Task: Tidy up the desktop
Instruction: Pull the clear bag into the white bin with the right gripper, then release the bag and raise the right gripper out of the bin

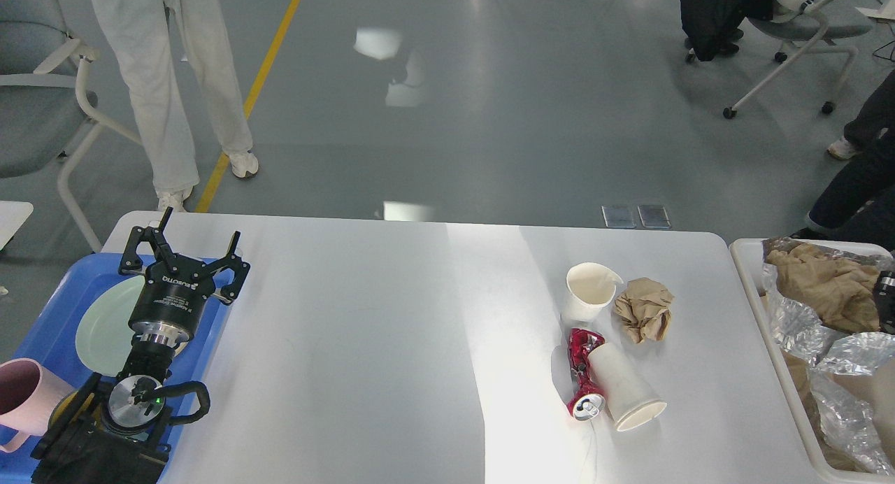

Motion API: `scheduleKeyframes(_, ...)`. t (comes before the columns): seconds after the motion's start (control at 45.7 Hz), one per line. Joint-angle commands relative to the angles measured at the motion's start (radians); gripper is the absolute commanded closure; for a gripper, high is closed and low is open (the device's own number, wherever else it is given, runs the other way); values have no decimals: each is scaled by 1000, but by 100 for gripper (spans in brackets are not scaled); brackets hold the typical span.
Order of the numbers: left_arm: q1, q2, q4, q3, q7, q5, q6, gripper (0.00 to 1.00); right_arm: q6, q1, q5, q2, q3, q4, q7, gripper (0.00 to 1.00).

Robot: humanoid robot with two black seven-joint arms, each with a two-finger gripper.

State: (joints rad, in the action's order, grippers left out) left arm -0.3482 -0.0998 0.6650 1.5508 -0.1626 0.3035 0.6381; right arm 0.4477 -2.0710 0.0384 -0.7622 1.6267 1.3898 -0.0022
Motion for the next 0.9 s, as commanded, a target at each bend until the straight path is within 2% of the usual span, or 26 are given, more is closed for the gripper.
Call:
scheduleKeyframes(0.0, 0, 0, -1, 0, 0, 0, 0, 3, -61, 87, 57, -83, -25, -118, -4, 100)
scheduleKeyframes(0.109, 0, 0, 1, 0, 0, 0, 0, 3, -86, 340, 64, -157, -166, -352, 1, 100)
scheduleKeyframes(0.241, 0, 0, -1, 0, 0, 0, 0, 3, -141, 780, 64, -140, -551, -590, -2, 100)
scheduleKeyframes(0.328, 0, 0, -1, 0, 0, 0, 0, 3, -155, 1035, 69, -91, -773, -760, -7, 100)
scheduleKeyframes(0.394, 0, 0, -1, 0, 0, 0, 0, 3, -159, 1176, 71, -25, -873, -889, -7, 100)
scheduleKeyframes(0.46, 0, 0, -1, 0, 0, 0, 0, 3, -178, 1273, 69, 46, -916, -1029, -6, 100)
scheduleKeyframes(0.569, 0, 0, -1, 0, 0, 0, 0, 3, -267, 1391, 57, 156, -927, -1195, -5, 100)
scheduleKeyframes(0.701, 0, 0, -1, 0, 0, 0, 0, 3, -440, 1503, 58, 273, -916, -1261, -7, 100)
scheduleKeyframes(0.876, 0, 0, -1, 0, 0, 0, 0, 3, -498, 1566, 57, 345, -924, -1313, -16, 100)
